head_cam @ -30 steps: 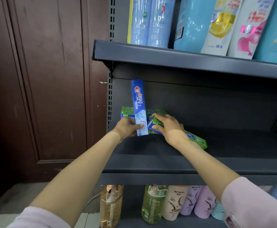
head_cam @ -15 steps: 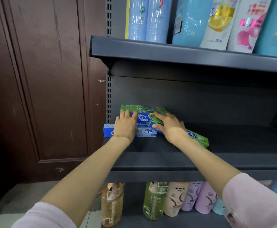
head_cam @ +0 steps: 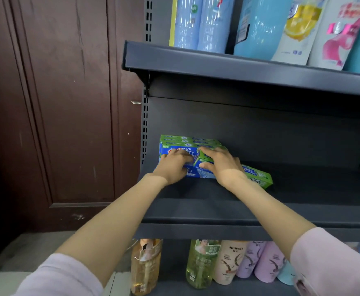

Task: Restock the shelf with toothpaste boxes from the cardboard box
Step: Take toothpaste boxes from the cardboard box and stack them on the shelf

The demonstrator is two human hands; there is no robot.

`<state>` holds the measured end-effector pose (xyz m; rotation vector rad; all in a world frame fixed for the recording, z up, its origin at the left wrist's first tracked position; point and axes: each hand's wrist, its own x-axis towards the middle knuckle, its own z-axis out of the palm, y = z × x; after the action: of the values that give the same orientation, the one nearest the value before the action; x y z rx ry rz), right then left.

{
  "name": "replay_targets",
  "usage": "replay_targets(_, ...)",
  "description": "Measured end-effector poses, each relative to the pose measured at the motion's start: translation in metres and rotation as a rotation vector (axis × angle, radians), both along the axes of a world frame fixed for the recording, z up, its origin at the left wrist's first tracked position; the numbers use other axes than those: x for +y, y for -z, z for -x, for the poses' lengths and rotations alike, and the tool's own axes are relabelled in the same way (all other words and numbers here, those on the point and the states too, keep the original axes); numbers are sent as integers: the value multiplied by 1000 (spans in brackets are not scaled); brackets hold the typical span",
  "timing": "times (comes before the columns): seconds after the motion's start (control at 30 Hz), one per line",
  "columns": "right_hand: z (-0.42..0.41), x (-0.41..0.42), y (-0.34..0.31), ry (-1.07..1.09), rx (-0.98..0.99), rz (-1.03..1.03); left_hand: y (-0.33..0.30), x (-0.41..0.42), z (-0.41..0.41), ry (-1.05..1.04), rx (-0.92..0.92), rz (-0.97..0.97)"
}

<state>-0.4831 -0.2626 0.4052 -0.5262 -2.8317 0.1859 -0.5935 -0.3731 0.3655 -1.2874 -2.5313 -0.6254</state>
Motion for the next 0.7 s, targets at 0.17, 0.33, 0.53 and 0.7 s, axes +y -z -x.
replay_targets(0.17,7,-7,-3,-53,2,-31,-3,-17,-11,194,-448,-325)
replay_targets(0.33,15,-20,-13,-98,77,-26,-10,-22,-6,81,-338,-436)
replay_targets(0.53,16,3,0,30,-40,-149,-5,-35,7,-71,-364,-544)
replay_targets(0.7,11,21,8,80,-93,-61,-3,-34,10,-111,-436,-520)
